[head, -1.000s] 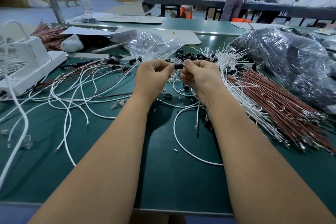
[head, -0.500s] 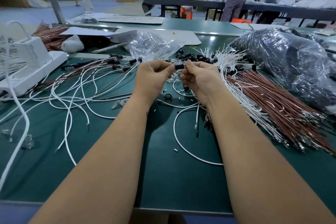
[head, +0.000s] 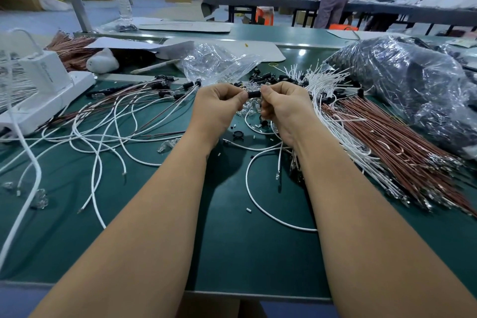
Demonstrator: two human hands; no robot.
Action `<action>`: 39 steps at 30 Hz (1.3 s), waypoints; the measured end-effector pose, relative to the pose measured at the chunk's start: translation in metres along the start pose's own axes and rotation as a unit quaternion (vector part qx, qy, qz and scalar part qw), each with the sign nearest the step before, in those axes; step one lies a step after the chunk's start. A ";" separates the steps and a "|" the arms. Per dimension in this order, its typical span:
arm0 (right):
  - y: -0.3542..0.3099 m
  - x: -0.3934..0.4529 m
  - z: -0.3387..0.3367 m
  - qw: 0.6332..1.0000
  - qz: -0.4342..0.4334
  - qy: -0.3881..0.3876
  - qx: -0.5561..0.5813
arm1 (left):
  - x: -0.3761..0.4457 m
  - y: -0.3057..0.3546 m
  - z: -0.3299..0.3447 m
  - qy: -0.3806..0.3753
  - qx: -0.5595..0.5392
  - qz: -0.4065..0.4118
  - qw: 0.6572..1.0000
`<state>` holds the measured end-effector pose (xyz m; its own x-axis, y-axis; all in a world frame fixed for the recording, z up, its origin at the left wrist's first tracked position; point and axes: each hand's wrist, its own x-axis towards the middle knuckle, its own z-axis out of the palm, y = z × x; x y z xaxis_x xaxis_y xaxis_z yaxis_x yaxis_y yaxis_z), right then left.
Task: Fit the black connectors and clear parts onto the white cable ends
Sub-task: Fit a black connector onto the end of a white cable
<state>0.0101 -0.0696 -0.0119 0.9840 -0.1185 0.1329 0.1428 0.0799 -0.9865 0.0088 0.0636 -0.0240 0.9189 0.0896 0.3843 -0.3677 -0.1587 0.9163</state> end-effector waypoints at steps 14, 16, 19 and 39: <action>-0.002 -0.003 0.013 0.998 -0.027 0.016 -0.053 | 0.001 0.000 0.000 0.016 -0.002 -0.014 1.000; -0.002 -0.004 0.012 0.998 -0.035 0.002 -0.059 | 0.002 -0.002 -0.001 0.018 0.018 -0.020 0.999; -0.004 -0.002 0.002 0.996 -0.062 0.048 -0.049 | 0.003 -0.006 -0.004 0.037 0.057 -0.034 0.997; -0.001 -0.006 0.005 0.993 -0.100 -0.002 -0.061 | 0.003 0.007 -0.009 -0.045 -0.283 -0.060 0.956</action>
<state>0.0042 -0.0640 -0.0117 0.9374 -0.1161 0.3284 0.3226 -0.0658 -0.9442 0.0074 0.0717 -0.0155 0.9584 -0.0146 0.2849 -0.2546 0.4069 0.8773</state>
